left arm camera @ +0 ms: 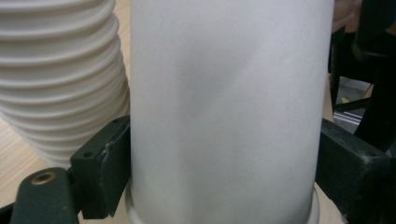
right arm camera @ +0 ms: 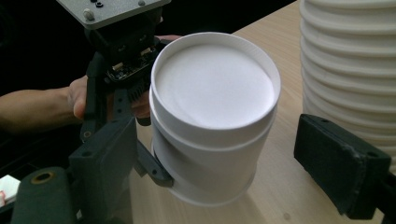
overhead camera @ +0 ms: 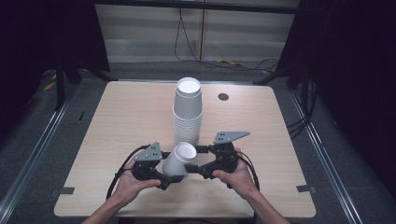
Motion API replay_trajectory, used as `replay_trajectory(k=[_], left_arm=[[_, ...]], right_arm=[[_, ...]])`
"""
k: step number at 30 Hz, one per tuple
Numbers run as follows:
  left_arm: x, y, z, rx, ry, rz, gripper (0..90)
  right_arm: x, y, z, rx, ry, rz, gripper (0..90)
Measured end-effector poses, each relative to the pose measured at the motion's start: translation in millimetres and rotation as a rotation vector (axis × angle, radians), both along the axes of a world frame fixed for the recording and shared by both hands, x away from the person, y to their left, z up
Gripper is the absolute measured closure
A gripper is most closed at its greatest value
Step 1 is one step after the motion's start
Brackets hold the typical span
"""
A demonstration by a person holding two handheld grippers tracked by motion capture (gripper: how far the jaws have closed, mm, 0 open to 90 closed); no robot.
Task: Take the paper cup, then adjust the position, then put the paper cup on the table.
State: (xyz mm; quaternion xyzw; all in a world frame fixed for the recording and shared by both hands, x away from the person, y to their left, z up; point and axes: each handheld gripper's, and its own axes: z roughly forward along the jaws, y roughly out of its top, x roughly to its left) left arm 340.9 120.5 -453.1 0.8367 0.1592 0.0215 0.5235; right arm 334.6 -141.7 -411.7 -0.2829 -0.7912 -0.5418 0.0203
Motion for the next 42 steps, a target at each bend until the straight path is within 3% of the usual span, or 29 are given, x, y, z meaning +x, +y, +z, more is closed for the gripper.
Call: replay_trajectory(k=[9,18,25,30,36,38,42], left_arm=[[5.0,8.4,3.6,0.018,0.002,0.023,14.5],[7.9,11.3,7.6,0.043,0.030,0.025,15.0],[10.6,10.1,8.5,0.079,0.037,0.032,15.1],[9.0,7.8,7.3,0.125,0.044,0.024,15.2],[9.1,4.6,7.1,0.179,0.018,0.017,15.2],[9.3,4.1,7.1,0.179,0.020,0.011,15.2],[7.7,1.9,6.9,0.244,0.021,-0.021,15.3]], right_arm=[[2.7,-6.3,-0.5,-0.055,-0.004,-0.005,14.7],[2.8,-16.3,2.3,-0.105,-0.008,-0.022,17.3],[3.9,-18.7,-3.3,-0.175,-0.008,-0.015,16.6],[4.4,-16.0,-4.6,-0.224,-0.027,0.003,16.0],[4.7,-9.8,-5.9,-0.311,-0.050,0.020,17.7],[6.0,-8.9,-5.2,-0.328,-0.053,0.032,17.8],[5.7,-8.4,-3.6,-0.336,-0.053,0.052,17.4]])
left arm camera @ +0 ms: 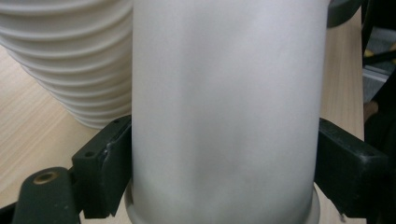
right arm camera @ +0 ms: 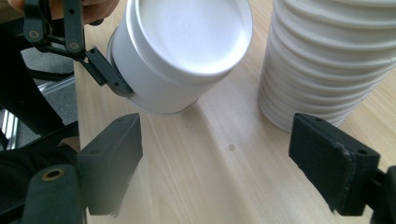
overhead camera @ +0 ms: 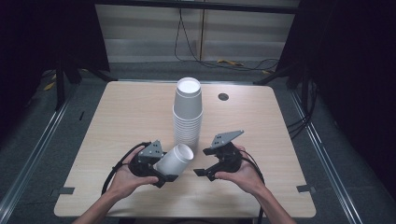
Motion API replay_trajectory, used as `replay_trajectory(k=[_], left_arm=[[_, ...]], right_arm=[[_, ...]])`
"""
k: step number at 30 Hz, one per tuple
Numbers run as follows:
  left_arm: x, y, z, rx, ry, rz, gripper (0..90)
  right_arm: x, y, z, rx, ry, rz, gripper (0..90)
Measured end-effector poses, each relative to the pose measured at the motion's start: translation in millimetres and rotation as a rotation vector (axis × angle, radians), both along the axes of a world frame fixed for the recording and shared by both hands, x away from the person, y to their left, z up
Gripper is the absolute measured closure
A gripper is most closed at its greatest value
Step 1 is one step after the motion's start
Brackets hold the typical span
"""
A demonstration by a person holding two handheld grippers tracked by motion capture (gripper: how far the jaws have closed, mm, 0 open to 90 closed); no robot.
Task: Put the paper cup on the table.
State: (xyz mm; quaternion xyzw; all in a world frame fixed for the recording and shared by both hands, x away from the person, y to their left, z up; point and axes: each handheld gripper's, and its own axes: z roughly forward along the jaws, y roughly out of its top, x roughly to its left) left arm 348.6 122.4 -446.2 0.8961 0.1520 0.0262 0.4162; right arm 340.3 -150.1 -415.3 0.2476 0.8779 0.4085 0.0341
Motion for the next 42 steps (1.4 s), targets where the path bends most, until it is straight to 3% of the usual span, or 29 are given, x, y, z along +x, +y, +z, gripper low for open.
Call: replay_trajectory(k=[11,18,23,30,32,36,42], left_arm=[[-5.0,-9.3,0.4,0.073,-0.003,-0.048,15.4],[-4.5,-14.1,0.9,0.132,-0.040,-0.083,15.4],[-5.0,-15.4,4.5,0.144,-0.033,-0.092,15.4],[-4.0,-18.3,5.3,0.182,-0.035,-0.124,15.6],[-4.2,-20.2,7.7,0.208,-0.050,-0.132,15.6],[-2.4,-22.8,10.1,0.240,-0.042,-0.141,15.6],[-2.7,-24.2,10.0,0.254,-0.042,-0.148,15.6]], right_arm=[[-1.1,6.0,-3.3,-0.070,0.012,0.076,15.8],[-0.9,8.0,-4.1,-0.120,0.010,0.108,15.0],[-1.6,13.6,-5.7,-0.162,0.023,0.148,15.8],[-1.2,19.5,-8.2,-0.202,0.030,0.165,16.7],[-0.8,20.2,-9.7,-0.215,0.029,0.176,16.7],[-0.5,22.1,-10.7,-0.238,0.024,0.187,16.7],[1.2,26.2,-9.2,-0.266,0.019,0.207,16.9]])
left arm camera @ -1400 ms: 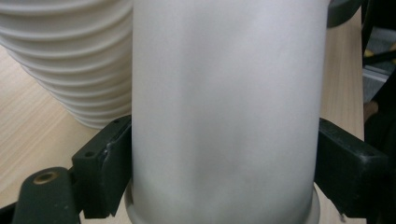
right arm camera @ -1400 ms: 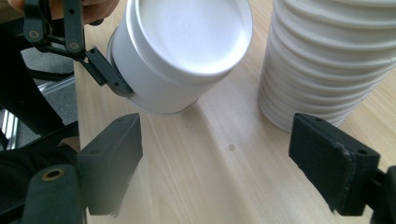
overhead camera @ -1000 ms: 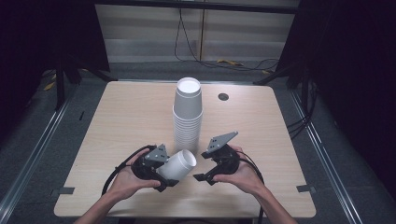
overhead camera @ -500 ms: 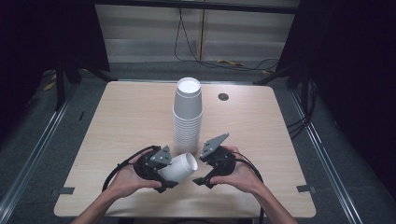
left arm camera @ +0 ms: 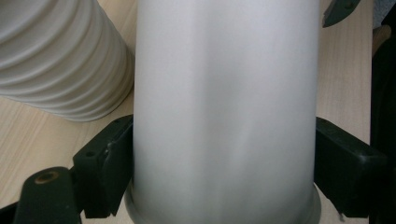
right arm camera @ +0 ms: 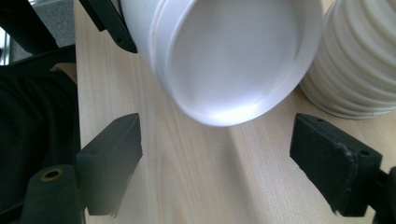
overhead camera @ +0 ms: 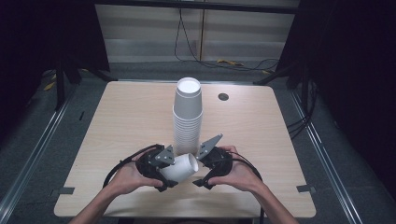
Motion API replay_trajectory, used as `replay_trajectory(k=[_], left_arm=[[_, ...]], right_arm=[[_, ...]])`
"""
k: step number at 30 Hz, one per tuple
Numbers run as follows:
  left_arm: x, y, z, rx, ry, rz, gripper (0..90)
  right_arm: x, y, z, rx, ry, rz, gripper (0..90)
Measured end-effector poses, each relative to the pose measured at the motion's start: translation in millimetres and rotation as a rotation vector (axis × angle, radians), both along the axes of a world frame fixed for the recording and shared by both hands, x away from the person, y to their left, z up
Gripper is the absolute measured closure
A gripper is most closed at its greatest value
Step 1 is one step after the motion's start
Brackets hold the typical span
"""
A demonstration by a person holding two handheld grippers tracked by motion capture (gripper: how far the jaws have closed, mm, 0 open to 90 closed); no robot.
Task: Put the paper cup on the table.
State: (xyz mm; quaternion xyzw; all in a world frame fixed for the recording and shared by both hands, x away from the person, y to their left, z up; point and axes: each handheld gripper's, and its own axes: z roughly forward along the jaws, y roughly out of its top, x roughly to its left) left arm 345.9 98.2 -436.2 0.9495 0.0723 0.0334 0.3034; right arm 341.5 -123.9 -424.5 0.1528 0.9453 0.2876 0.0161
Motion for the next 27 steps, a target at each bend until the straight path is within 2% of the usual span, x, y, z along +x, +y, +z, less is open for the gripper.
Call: replay_trajectory(k=[5,6,10,11,12,13,15,19,20,24,27], left_arm=[[-1.4,-5.2,-1.6,0.039,-0.005,-0.037,15.6],[-2.5,-7.1,-1.3,0.059,-0.024,-0.044,15.6],[-4.4,-11.2,-2.8,0.049,-0.023,-0.046,15.6],[-4.4,-12.2,-2.5,0.056,-0.018,-0.057,15.6],[-3.4,-12.7,-1.1,0.085,-0.027,-0.081,15.6],[-6.0,-15.3,-3.0,0.061,-0.017,-0.061,15.6],[-7.4,-18.4,-3.5,0.050,-0.027,-0.060,15.6],[-8.1,-23.2,-2.4,0.071,-0.021,-0.093,15.6],[-10.4,-26.4,-4.4,0.059,-0.026,-0.089,15.6],[-12.3,-29.1,-3.4,0.064,-0.024,-0.105,15.6],[-13.0,-30.9,-5.3,0.054,-0.032,-0.108,15.5]], right_arm=[[1.6,5.1,-2.0,-0.031,-0.008,0.021,17.3],[1.5,6.0,-2.3,-0.037,-0.009,0.019,17.3],[1.7,7.6,-2.9,-0.042,0.000,0.027,17.4],[1.4,8.6,-3.7,-0.054,0.013,0.033,17.5],[1.4,8.6,-3.7,-0.054,0.013,0.033,17.5],[1.5,9.0,-3.9,-0.052,0.018,0.036,17.6],[1.5,9.7,-3.5,-0.046,0.019,0.044,17.8],[0.6,11.8,-1.1,-0.052,0.023,0.060,17.4],[-0.2,13.8,-0.7,-0.052,0.022,0.074,17.3],[-2.0,17.6,-2.2,-0.066,0.042,0.089,18.3],[-1.7,18.0,-2.6,-0.051,0.056,0.101,19.7]])
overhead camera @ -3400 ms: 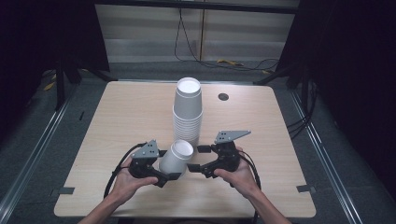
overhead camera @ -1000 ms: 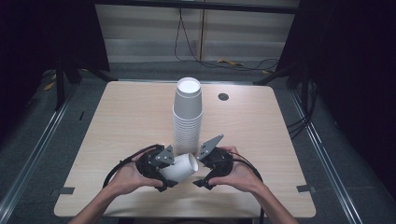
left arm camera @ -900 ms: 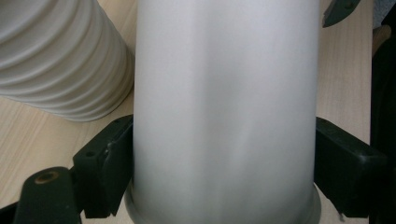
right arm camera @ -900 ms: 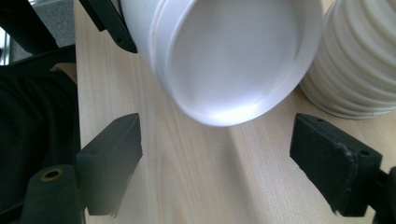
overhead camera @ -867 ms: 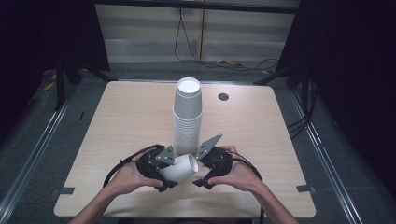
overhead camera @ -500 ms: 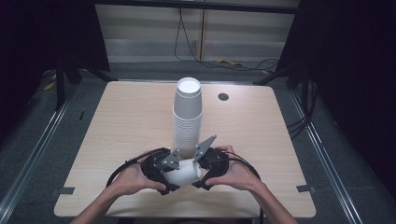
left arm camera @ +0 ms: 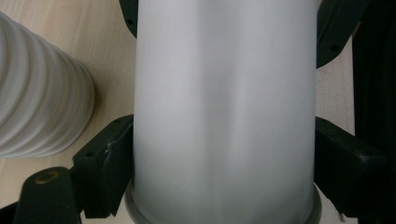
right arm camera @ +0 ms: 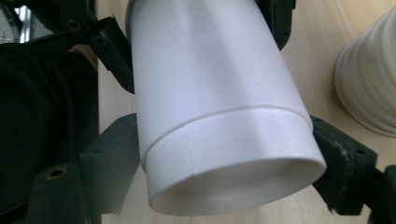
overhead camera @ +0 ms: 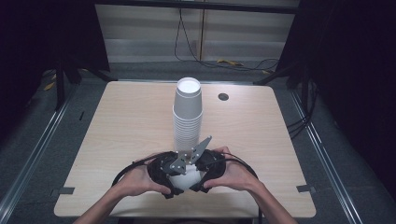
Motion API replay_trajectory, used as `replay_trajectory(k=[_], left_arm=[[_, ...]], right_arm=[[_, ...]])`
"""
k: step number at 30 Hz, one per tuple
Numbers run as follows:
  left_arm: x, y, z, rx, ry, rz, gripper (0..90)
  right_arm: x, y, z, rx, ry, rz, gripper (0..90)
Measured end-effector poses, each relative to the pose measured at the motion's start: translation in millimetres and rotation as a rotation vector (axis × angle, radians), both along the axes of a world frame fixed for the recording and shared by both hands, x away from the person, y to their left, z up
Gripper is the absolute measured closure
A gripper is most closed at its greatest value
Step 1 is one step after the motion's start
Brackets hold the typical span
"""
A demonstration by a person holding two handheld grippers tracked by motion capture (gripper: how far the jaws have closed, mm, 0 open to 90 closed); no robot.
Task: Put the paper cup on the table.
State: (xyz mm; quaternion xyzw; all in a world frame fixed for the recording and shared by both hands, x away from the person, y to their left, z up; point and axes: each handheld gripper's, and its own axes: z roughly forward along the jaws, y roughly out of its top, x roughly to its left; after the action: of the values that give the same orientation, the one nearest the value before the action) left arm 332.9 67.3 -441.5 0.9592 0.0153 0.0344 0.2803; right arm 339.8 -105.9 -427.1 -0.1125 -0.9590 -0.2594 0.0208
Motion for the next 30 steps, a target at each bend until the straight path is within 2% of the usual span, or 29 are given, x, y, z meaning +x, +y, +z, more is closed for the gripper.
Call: replay_trajectory(k=[2,3,6,7,8,10,11,12,14,24,27,30], left_arm=[[-0.5,0.2,0.2,0.003,0.005,0.000,15.5],[0.1,1.1,1.6,0.019,0.012,-0.013,15.5],[1.4,3.1,4.2,0.014,-0.011,-0.024,15.1],[0.3,3.4,3.9,-0.015,-0.013,-0.006,14.9],[-1.2,3.1,2.9,-0.040,-0.008,0.012,14.7],[2.8,5.7,8.3,0.017,-0.045,-0.046,14.2],[2.9,5.8,8.3,0.012,-0.043,-0.044,13.9],[2.1,5.5,7.1,-0.020,-0.025,-0.027,13.7],[2.3,6.1,6.6,-0.040,-0.034,-0.017,13.2],[3.8,15.6,14.7,-0.110,-0.050,-0.033,14.7],[4.5,18.0,18.4,-0.147,-0.049,-0.034,15.9],[6.5,24.2,24.3,-0.207,-0.050,-0.009,15.9]], right_arm=[[-0.4,0.1,0.4,0.001,0.005,-0.002,20.6],[-0.3,0.1,0.4,0.004,0.005,0.003,21.2],[-1.6,0.3,1.6,0.006,0.009,-0.015,21.5],[-2.0,0.2,2.0,0.011,0.001,-0.019,21.8],[-0.4,-1.3,2.5,0.009,-0.012,0.006,22.1],[-0.7,-3.3,4.1,0.018,-0.015,0.008,22.6],[-1.5,-3.4,4.5,0.019,-0.022,0.004,22.8],[-1.9,-3.5,4.8,0.021,-0.021,0.000,22.8],[-2.0,-3.7,5.3,0.013,-0.023,0.001,23.3],[-0.2,-3.8,5.0,0.018,-0.021,-0.010,23.8],[0.1,-3.3,2.4,0.016,-0.021,-0.013,23.9],[0.4,-5.2,4.2,0.027,-0.026,-0.027,24.0]])
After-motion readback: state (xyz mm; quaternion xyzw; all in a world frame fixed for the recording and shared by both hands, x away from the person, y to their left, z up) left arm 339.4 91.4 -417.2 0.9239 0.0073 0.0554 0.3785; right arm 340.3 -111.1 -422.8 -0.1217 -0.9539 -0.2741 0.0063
